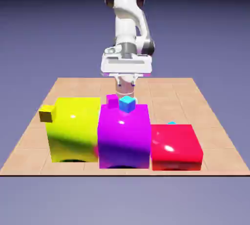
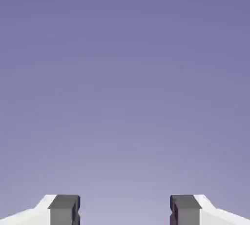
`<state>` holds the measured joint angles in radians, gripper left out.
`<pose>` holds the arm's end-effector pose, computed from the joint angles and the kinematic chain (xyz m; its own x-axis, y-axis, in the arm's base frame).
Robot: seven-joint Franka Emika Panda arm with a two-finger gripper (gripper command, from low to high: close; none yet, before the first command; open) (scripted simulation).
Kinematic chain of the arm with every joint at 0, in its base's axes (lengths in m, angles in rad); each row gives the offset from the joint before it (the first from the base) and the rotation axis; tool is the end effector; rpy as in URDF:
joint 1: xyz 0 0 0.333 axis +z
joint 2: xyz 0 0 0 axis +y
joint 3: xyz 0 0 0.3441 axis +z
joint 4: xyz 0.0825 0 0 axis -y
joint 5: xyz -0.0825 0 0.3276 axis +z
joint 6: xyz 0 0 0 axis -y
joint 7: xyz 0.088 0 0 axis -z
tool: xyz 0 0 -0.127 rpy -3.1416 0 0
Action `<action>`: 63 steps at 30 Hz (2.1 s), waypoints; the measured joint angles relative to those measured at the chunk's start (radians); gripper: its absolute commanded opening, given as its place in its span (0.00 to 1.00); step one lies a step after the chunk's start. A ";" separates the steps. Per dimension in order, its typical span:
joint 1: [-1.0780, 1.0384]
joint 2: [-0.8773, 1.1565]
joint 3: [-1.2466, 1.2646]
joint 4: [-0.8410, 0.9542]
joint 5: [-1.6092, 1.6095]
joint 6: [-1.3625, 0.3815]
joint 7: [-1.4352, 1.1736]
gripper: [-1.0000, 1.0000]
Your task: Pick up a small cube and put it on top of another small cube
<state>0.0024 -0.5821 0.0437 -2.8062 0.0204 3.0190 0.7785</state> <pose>0.3420 0.0160 0.5059 0.5171 -0.6848 0.5136 -0.4728 -0.7287 -0.4955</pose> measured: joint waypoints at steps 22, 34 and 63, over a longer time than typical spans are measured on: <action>-0.175 -0.221 0.797 0.069 0.373 -0.329 0.684 0.50; -0.270 -0.342 1.232 0.106 0.576 -0.508 1.056 0.50; -0.511 -0.536 1.964 0.174 0.969 -0.649 1.499 0.00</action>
<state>-0.5085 -1.1180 2.0079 -2.6325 0.9897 2.3696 2.2776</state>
